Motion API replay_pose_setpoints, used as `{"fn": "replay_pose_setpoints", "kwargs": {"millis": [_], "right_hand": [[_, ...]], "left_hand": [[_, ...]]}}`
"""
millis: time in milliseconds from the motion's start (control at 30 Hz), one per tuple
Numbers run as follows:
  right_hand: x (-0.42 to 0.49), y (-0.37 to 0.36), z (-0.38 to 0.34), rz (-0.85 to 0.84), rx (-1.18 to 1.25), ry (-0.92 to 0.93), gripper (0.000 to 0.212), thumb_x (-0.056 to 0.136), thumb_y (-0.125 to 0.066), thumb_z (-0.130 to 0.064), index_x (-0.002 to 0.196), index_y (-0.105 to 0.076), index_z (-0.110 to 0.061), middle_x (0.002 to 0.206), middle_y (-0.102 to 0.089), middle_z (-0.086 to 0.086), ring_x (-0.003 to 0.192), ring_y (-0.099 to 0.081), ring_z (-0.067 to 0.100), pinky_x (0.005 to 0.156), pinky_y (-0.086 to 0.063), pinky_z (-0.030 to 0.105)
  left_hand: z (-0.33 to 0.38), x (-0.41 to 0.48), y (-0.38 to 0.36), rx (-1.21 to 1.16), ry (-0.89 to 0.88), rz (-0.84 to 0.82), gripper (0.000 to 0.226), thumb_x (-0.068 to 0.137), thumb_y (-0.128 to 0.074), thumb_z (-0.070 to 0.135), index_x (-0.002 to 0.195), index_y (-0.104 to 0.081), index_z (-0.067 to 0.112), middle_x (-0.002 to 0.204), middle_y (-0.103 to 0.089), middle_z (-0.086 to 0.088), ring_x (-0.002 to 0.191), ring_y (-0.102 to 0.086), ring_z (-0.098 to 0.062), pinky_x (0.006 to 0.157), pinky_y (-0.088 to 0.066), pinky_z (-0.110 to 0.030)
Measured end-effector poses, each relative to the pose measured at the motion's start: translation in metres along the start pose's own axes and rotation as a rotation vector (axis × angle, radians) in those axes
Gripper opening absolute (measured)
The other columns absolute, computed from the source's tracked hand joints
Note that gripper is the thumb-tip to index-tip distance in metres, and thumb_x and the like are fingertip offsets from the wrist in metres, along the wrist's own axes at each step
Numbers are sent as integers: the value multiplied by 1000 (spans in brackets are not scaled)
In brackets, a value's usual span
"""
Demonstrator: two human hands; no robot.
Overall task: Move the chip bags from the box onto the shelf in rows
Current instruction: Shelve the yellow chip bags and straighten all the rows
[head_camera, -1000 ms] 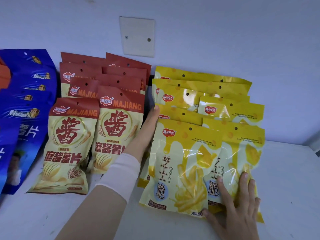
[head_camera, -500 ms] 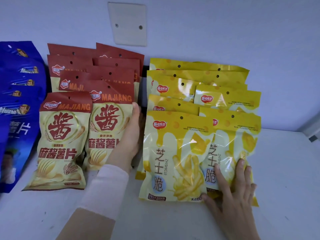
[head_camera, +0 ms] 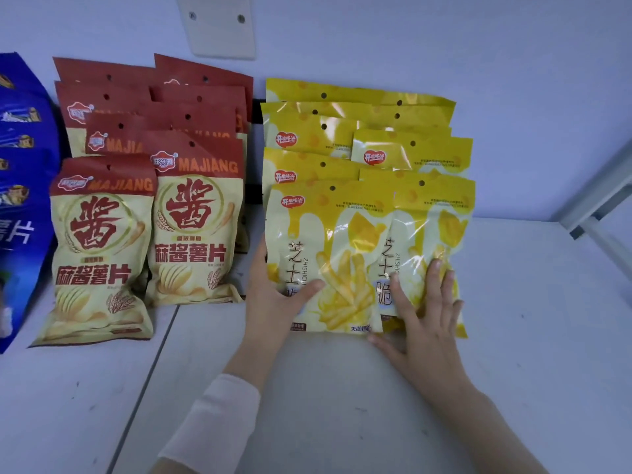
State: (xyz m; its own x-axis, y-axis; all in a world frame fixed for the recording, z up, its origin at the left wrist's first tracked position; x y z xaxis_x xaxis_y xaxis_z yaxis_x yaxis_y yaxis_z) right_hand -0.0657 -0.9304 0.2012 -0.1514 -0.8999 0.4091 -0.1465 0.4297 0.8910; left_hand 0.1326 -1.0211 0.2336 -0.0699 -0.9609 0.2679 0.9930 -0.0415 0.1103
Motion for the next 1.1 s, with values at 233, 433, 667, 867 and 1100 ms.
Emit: {"fn": "replay_pose_setpoints", "kwargs": {"millis": [233, 433, 667, 867, 1100], "right_hand": [[2, -1, -2, 31, -36, -47, 75, 81, -30, -71, 143, -26, -28, 152, -2, 25, 139, 0, 44, 95, -25, 70], [7, -5, -6, 44, -62, -73, 78, 78, -31, -72, 143, -24, -28, 150, -4, 26, 138, -2, 46, 94, -27, 71], [-2, 2, 1, 25, 1, -19, 79, 80, -27, -75, 145, -22, -29, 153, 1, 22, 139, 5, 43, 97, -22, 69], [-3, 5, 4, 42, 87, -9, 77, 82, -26, -74, 145, -14, -33, 153, 10, 20, 140, 10, 40, 99, -17, 68], [11, 0, 7, 40, 35, 2, 78, 79, -33, -69, 145, -17, -30, 151, 5, 24, 139, 5, 44, 96, -23, 70]], "left_hand": [[-13, -12, 6, 45, 52, -107, 102, 53, -87, 5, 119, -22, 48, 118, -34, 30, 107, -44, 17, 71, -48, -8], [-25, -2, 8, 85, 14, -110, 106, 49, -91, 28, 123, -20, 54, 129, -37, 18, 127, -38, -7, 102, -42, -46], [-13, -15, 10, 406, -364, -48, 113, 64, -63, 72, 143, 13, 43, 155, 14, -6, 144, 10, -14, 117, -2, -24], [0, -28, -1, 928, -747, -17, 99, 77, -48, 69, 148, 4, 24, 153, 20, -14, 142, 8, -38, 116, -2, -50], [-17, -21, -17, 1142, -636, -129, 86, 80, -38, 62, 149, -3, 24, 152, -2, -24, 142, 1, -37, 115, -1, -49]]}}
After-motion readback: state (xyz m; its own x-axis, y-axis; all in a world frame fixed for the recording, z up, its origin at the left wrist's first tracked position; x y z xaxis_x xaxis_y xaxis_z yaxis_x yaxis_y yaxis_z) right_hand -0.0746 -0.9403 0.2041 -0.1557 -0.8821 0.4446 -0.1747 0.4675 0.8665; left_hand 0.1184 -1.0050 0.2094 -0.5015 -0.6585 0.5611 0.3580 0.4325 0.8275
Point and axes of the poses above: each hand's wrist, its own x-axis towards the middle knuckle, its own y-axis out of the back of the hand, z = x × y, the point moved 4 cm from there along x, towards the middle knuckle
